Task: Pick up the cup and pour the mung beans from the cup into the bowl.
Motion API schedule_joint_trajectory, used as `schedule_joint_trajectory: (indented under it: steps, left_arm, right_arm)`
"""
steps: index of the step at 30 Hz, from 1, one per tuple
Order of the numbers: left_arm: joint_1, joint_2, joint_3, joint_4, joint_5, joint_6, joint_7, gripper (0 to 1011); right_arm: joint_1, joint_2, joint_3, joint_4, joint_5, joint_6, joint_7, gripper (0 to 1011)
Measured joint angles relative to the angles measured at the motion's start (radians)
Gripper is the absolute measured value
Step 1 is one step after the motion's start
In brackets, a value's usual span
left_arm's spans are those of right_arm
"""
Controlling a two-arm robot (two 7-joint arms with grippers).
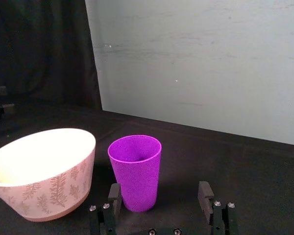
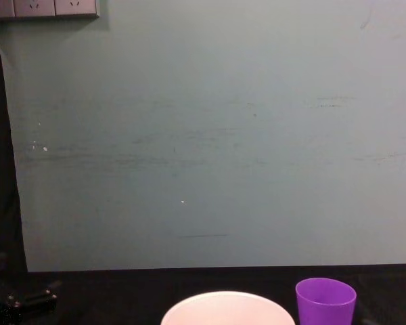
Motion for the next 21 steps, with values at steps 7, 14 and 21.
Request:
schedule_joint_trajectory:
  steps: [7, 14, 21]
  left_arm:
    - [0.0, 0.0, 0.0, 0.0, 0.0, 0.0, 0.0, 1003]
    - [0.0, 0.0, 0.0, 0.0, 0.0, 0.0, 0.0, 1003]
    - [0.0, 0.0, 0.0, 0.0, 0.0, 0.0, 0.0, 1003]
  right_arm:
    - [0.048, -0.04, -0.011, 0.051, -0.032, 0.0, 0.016, 1003]
    - [0.084, -0.082, -0.015, 0.092, -0.05, 0.004, 0.031, 1003]
    - [0.105, -0.109, -0.011, 0.114, -0.053, 0.018, 0.053, 1003]
